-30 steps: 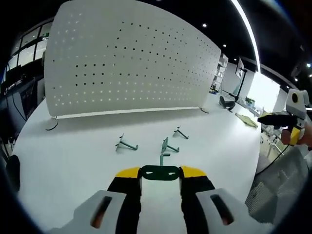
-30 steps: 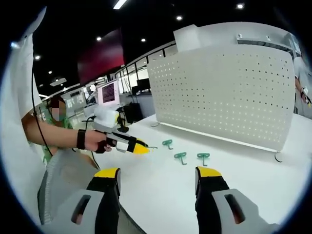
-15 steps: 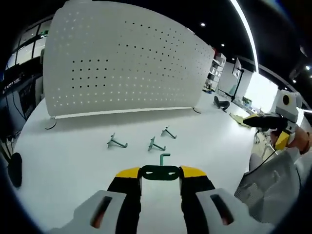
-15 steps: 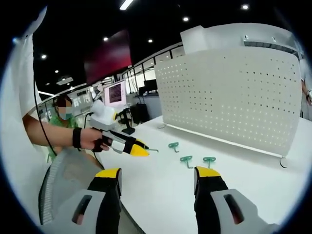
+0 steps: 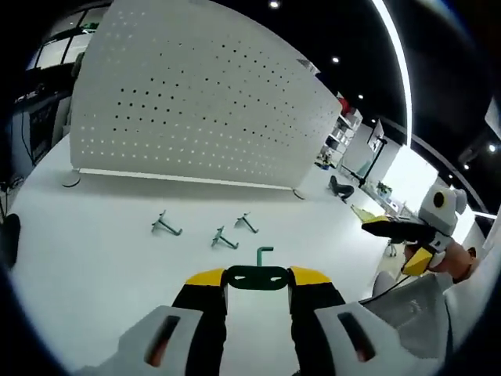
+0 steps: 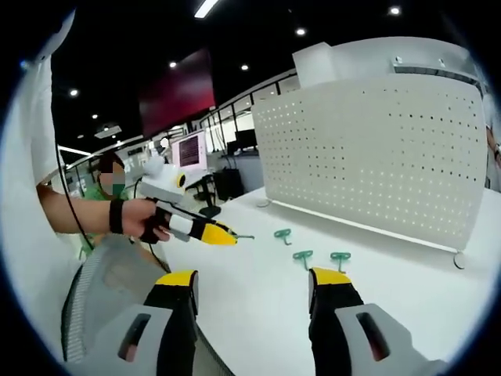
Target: Insert the hook assembly into the mounting plate slot until the hook locks in place.
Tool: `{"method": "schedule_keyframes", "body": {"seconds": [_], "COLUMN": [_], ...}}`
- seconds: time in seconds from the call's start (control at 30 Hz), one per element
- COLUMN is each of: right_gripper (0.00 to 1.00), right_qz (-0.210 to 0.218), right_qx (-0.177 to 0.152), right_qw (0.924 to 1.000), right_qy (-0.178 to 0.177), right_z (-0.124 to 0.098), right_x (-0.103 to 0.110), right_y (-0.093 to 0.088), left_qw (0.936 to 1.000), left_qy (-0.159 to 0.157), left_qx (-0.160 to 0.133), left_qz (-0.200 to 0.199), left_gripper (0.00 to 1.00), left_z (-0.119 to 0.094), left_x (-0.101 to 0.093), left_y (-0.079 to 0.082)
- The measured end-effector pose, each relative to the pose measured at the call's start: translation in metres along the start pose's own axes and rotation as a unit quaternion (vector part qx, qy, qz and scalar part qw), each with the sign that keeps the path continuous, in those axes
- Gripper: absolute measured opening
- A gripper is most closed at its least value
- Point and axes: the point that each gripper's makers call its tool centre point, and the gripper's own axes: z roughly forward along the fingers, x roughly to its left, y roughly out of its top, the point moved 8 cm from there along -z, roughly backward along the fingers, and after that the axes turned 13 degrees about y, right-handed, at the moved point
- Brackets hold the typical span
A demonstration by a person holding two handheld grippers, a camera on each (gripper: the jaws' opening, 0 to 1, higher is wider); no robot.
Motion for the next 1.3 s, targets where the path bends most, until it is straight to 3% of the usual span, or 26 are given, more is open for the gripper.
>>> {"method": "schedule_keyframes", "body": {"seconds": [0.23,0.87,1.03,1.13,1.3], "right_gripper": [0.54,0.48,0.43,0.4,0.34], "right_qz": [-0.003,-0.014,-0.023,-0.033,-0.039], "right_qx": [-0.002,0.02,0.027,0.03,0.03], "right_qw": [1.0,0.9985,0.9976,0.9967,0.9959], "right_qy": [0.006,0.048,0.06,0.068,0.076], "right_z": [0.0,0.014,0.014,0.014,0.013], "right_x": [-0.003,-0.005,-0.005,-0.004,-0.004], "right_y": [-0.002,-0.004,-0.004,-0.003,-0.002], "left_qw": [0.9995,0.9982,0.9968,0.9928,0.9919], "left_qy": [-0.029,-0.054,-0.072,-0.105,-0.111], "left_qx": [0.001,0.013,0.022,0.02,0.021], "left_qz": [-0.012,-0.024,-0.029,-0.055,-0.058], "left_gripper": [0.31,0.31,0.31,0.31,0.31], "left_z": [-0.005,-0.018,-0.02,-0.022,-0.024], "left_x": [-0.014,-0.036,-0.044,-0.053,-0.058], "left_y": [0.0,-0.008,-0.008,-0.007,-0.008]}}
